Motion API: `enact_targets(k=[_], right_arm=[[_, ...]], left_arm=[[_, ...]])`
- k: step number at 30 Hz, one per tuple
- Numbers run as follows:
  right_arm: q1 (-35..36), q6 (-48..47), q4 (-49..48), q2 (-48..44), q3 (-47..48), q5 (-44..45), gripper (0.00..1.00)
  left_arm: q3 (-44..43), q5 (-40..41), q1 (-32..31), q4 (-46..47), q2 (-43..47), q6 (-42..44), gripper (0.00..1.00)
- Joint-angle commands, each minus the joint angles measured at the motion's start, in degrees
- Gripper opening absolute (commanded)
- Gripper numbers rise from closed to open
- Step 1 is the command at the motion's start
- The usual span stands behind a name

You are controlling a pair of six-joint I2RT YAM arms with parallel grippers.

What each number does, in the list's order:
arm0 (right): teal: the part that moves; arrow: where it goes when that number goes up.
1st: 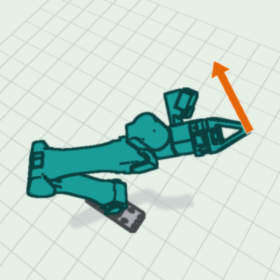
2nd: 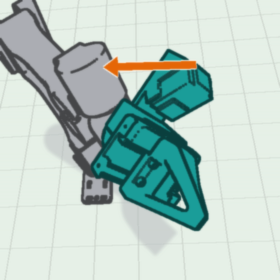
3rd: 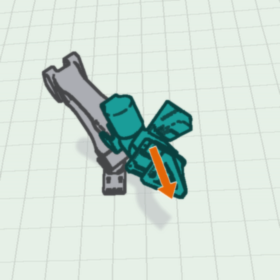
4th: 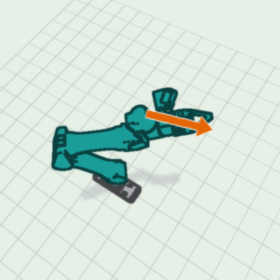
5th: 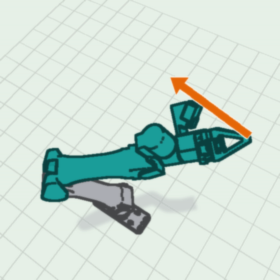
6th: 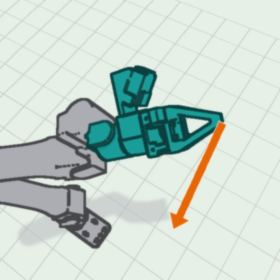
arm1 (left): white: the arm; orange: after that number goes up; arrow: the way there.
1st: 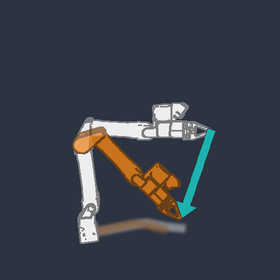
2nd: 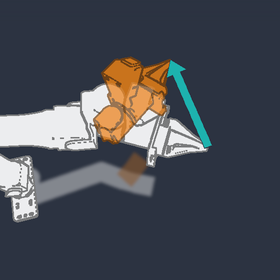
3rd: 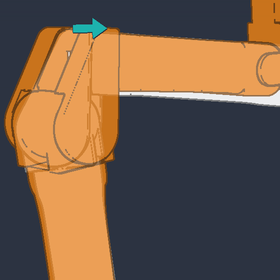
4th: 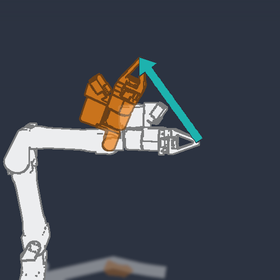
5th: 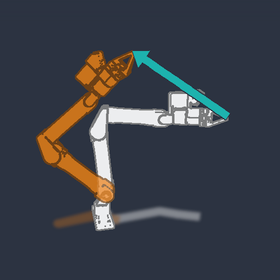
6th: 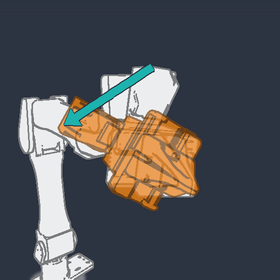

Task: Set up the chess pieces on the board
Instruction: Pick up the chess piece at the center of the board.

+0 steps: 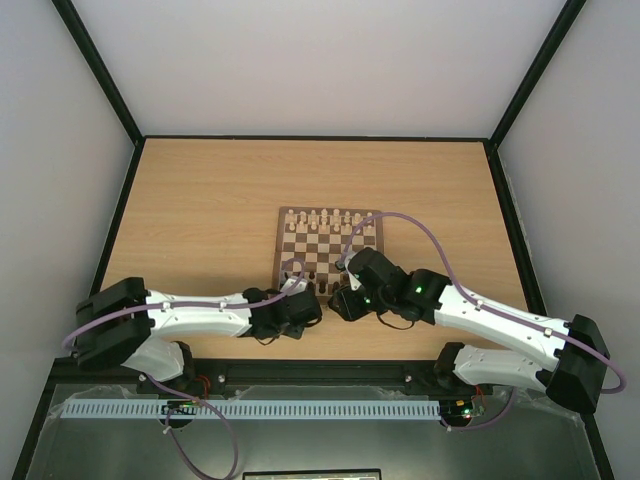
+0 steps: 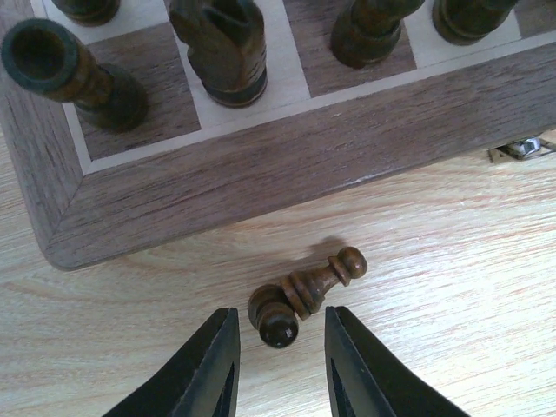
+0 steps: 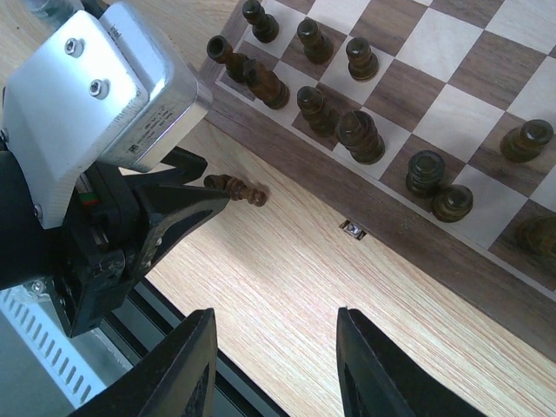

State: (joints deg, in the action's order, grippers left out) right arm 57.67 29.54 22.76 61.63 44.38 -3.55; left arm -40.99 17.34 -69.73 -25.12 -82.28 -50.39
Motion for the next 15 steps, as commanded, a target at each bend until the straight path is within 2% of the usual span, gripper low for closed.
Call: enact_targets(k=[1, 9, 15], right_arm=[[-0.2, -0.8, 0.2, 0.3, -1.1, 0.0, 0.38], [-0.3, -1.0, 0.0, 0.4, -1.2, 0.0, 0.38], [-0.2, -1.1, -0.1, 0.4, -1.4, -0.3, 0.38]], left_arm=[[-1.6, 0.3, 0.6, -1.0, -0.7, 0.7, 0.29], [-1.9, 0.3, 1.0, -1.5, -1.2, 1.1, 0.27], [-1.9, 0.0, 1.1, -1.3, -1.9, 1.3, 0.20]])
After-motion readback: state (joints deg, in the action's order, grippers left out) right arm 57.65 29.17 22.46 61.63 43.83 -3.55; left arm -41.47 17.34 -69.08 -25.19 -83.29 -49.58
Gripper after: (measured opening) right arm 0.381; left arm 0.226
